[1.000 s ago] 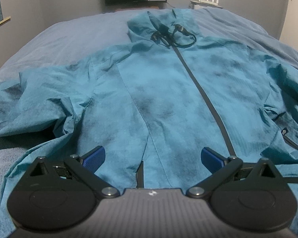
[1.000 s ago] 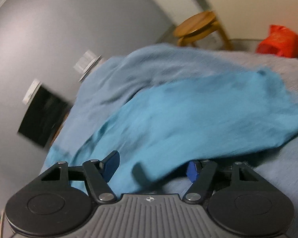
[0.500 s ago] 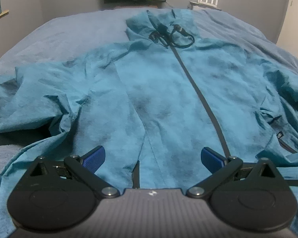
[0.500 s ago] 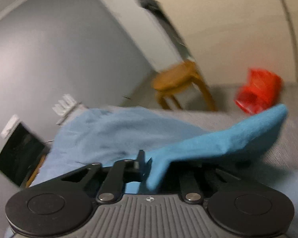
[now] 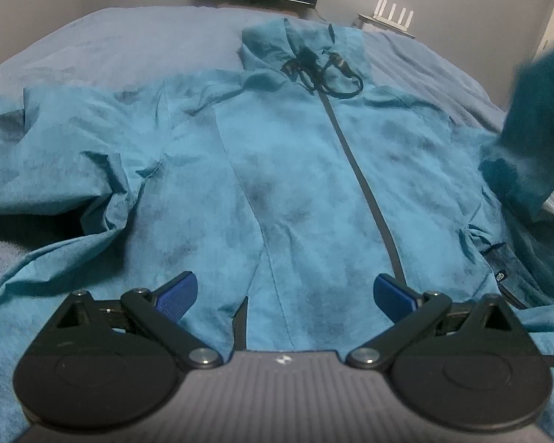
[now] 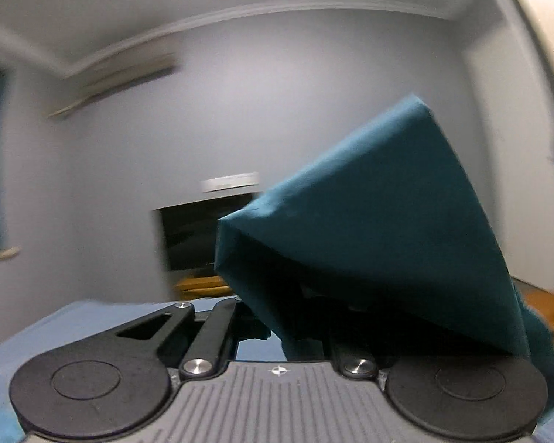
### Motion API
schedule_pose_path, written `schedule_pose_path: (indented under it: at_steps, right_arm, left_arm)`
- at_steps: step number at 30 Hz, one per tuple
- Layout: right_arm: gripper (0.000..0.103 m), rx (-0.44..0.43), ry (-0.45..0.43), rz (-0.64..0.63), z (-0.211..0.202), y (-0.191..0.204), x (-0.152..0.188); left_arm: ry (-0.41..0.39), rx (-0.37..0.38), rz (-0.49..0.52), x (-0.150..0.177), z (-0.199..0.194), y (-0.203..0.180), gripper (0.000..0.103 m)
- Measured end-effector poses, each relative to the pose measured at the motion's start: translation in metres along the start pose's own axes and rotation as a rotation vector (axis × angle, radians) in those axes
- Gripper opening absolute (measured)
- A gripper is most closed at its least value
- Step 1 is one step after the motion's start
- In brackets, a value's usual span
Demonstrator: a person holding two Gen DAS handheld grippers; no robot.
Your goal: Fold large clothes
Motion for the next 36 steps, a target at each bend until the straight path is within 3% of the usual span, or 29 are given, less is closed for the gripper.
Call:
schedule_pose_path:
  at_steps: [6, 12, 15, 17, 18, 23, 26, 31, 36]
  right_arm:
    - [0.010, -0.222, 0.170, -0.118, 0.047, 0.101, 0.066]
    - [0.015, -0.296, 0.456, -0.186, 0.082, 0.154, 0.168]
    - [0.032, -0.301, 0.636, -0.174, 0.086, 0.160, 0.221]
    - [0.059, -0.343, 0.753, -0.140, 0.068, 0.162, 0.252]
    - [0.060, -0.363, 0.798, -0.111, 0.062, 0.157, 0.259]
    - [0.077, -0.330, 0.888, 0.005, 0.040, 0.134, 0.261]
    - [0.077, -0.296, 0.940, 0.118, 0.034, 0.088, 0.245]
    - [0.084, -0.252, 0.888, 0.205, 0.010, 0.035, 0.216]
    - [0.085, -0.242, 0.805, 0.305, -0.004, -0.002, 0.197]
  left_arm:
    - [-0.002, 0.022, -0.015, 0.001, 0.002, 0.005, 0.103]
    - [0.000, 0.038, -0.027, 0.002, 0.004, 0.009, 0.103]
    - [0.004, 0.040, -0.028, 0.003, 0.005, 0.008, 0.103]
    - [0.005, 0.039, -0.028, 0.004, 0.005, 0.008, 0.103]
    - [0.006, 0.039, -0.028, 0.004, 0.005, 0.008, 0.103]
    - [-0.016, 0.039, -0.001, -0.008, -0.005, 0.005, 0.103]
    - [-0.056, 0.044, 0.042, -0.033, -0.016, -0.002, 0.103]
    - [-0.127, 0.007, 0.222, -0.086, -0.024, -0.036, 0.103]
    - [-0.112, 0.028, 0.370, -0.115, -0.003, -0.086, 0.103]
Point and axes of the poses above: each gripper's, at about its wrist camera, not at the fingertips, and z roughly the way its jaws point, y to its left, x to its underside, the point moved 1 cm from there along z, roughly the way its jaws point, and after that the axes turned 10 degrees about z, right-handed, at the moved point
